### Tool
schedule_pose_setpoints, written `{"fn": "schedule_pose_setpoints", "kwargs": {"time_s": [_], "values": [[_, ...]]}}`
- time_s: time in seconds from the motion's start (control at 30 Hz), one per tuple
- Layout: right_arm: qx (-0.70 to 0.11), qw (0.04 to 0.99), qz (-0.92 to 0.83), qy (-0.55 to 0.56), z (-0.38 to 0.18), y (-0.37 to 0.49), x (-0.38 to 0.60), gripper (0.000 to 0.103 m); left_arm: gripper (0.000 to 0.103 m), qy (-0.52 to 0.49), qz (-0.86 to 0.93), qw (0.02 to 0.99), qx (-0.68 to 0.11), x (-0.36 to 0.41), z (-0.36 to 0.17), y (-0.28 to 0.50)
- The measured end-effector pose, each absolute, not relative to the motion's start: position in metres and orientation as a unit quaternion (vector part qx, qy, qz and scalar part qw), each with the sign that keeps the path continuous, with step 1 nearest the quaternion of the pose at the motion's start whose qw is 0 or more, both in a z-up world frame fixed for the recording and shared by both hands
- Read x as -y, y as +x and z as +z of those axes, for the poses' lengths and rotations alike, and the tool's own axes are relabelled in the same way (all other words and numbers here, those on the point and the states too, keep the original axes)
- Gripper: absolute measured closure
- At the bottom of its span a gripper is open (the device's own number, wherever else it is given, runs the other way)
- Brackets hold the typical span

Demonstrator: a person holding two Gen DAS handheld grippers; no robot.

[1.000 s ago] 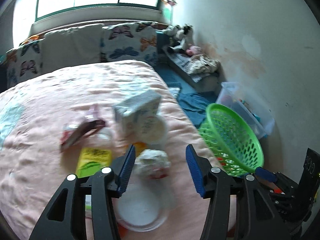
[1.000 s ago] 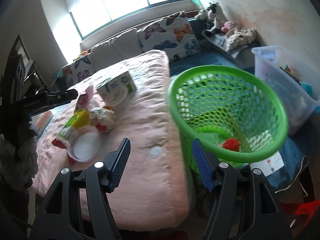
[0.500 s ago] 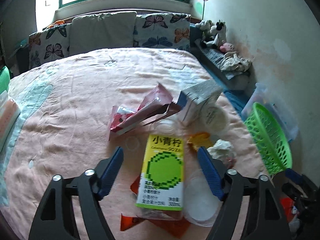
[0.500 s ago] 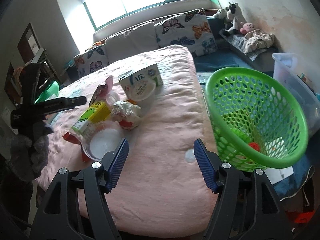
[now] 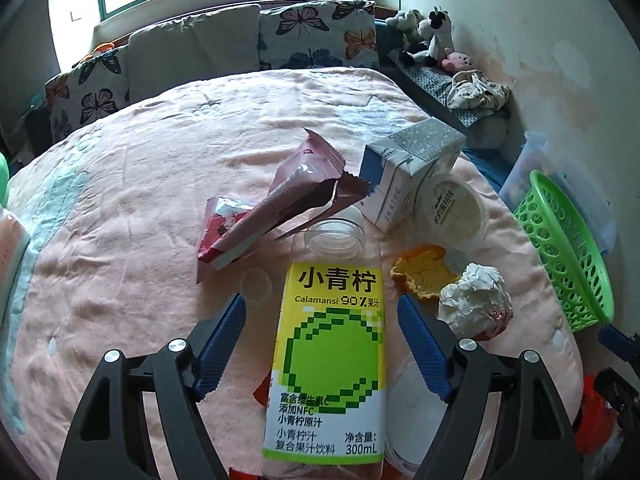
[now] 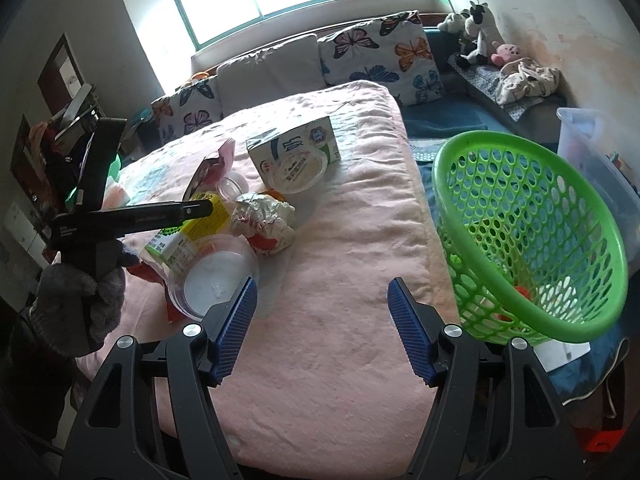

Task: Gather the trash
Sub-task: 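Grasp the yellow-green juice bottle with the left tool while the right tool approaches the paper ball, then grasp the crumpled white paper ball with the right tool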

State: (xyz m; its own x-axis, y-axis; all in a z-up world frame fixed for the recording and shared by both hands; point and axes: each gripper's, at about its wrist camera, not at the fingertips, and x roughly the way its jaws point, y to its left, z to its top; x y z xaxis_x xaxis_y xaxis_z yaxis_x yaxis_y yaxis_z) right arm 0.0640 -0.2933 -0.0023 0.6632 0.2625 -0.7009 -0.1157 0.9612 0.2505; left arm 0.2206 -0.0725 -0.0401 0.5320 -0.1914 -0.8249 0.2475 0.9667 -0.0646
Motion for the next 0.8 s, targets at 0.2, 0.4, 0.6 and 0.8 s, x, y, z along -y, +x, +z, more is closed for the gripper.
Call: {"fn": "schedule_pose_setpoints", "kwargs": {"time_s": [0.2, 0.4, 0.6, 0.8], "values": [[-0.401, 0.905, 0.109, 0.089, -0.005, 0.068, 0.286, 0.035, 0.040, 0.034, -0.132, 0.873, -0.469, 0.075, -0.044, 0.222], [-0.402, 0.905, 0.113, 0.084, -0.005, 0.070, 0.279, 0.035, 0.051, 0.038, -0.144, 0.874, -0.462, 0.076, -0.043, 0.220], [-0.404, 0.904, 0.118, 0.077, -0.005, 0.074, 0.272, 0.035, 0.051, 0.032, -0.154, 0.879, -0.450, 0.072, -0.036, 0.214], [-0.404, 0.902, 0.131, 0.075, -0.004, 0.082, 0.263, 0.035, 0.051, 0.015, -0.168, 0.888, -0.428, 0.061, -0.015, 0.200]]}}
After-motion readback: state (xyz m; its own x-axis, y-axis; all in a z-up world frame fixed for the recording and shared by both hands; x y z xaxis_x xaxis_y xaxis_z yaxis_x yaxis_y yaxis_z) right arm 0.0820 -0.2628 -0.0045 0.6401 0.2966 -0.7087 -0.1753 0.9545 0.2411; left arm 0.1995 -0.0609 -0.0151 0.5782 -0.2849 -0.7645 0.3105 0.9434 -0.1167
